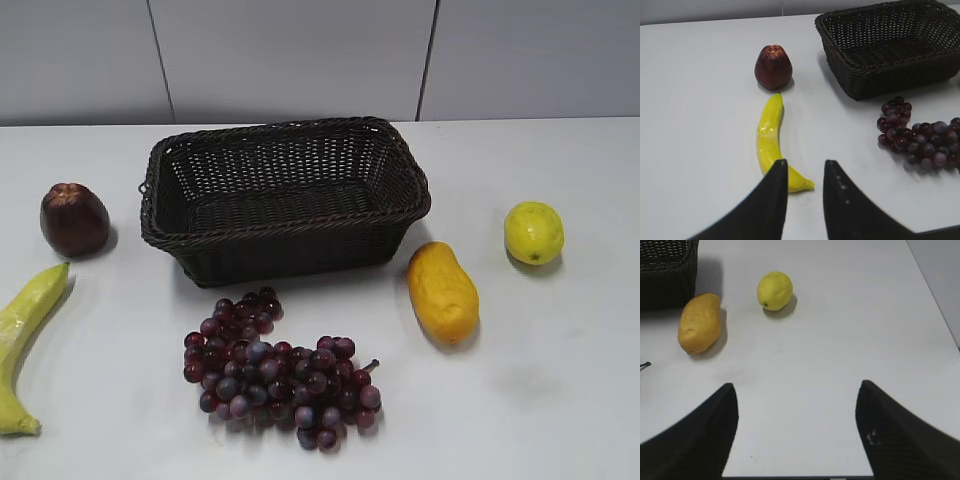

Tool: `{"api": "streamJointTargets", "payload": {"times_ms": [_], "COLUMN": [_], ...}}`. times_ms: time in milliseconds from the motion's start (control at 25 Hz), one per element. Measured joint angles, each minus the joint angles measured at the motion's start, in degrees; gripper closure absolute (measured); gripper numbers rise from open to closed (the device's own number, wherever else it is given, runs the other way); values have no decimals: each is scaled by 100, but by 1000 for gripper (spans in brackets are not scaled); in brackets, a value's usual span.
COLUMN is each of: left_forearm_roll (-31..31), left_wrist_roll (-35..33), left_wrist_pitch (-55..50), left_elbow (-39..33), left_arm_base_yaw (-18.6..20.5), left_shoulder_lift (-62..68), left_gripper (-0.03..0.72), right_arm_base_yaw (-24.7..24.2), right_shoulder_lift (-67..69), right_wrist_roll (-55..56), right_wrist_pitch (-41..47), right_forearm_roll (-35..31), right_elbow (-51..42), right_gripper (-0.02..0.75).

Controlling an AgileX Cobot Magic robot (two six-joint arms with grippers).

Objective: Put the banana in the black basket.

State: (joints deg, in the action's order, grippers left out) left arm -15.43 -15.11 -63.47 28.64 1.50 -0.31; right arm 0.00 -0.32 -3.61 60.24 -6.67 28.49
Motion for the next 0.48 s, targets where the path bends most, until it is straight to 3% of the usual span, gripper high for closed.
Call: {"api": "streamJointTargets", "payload": {"times_ms": [200, 320, 360, 400, 480], "left_forearm_roll": [-23, -110, -199, -219, -199], "left_wrist_roll": [0, 0, 0, 0, 0], "left_wrist_pitch": [63, 405, 778, 976, 1334], "left_elbow": [11, 88, 131, 137, 144], "left_arm_base_yaw": [0, 0, 0, 0, 0], "left_shoulder_lift": [0, 101, 289, 415, 834], "left_gripper": [433, 309, 181, 118, 60], "right_arm_base_yaw": [0, 0, 0, 0, 0], "right_shoulder_lift": [0, 0, 0, 0, 0], "right_wrist_roll": [0, 0, 0, 0, 0], "right_wrist_pitch": [0, 0, 0, 0, 0], "right_forearm_roll": [0, 0, 0, 0, 0], "right_elbow": [0, 0, 0, 0, 0], "right_gripper": [155, 155, 155, 155, 155]}}
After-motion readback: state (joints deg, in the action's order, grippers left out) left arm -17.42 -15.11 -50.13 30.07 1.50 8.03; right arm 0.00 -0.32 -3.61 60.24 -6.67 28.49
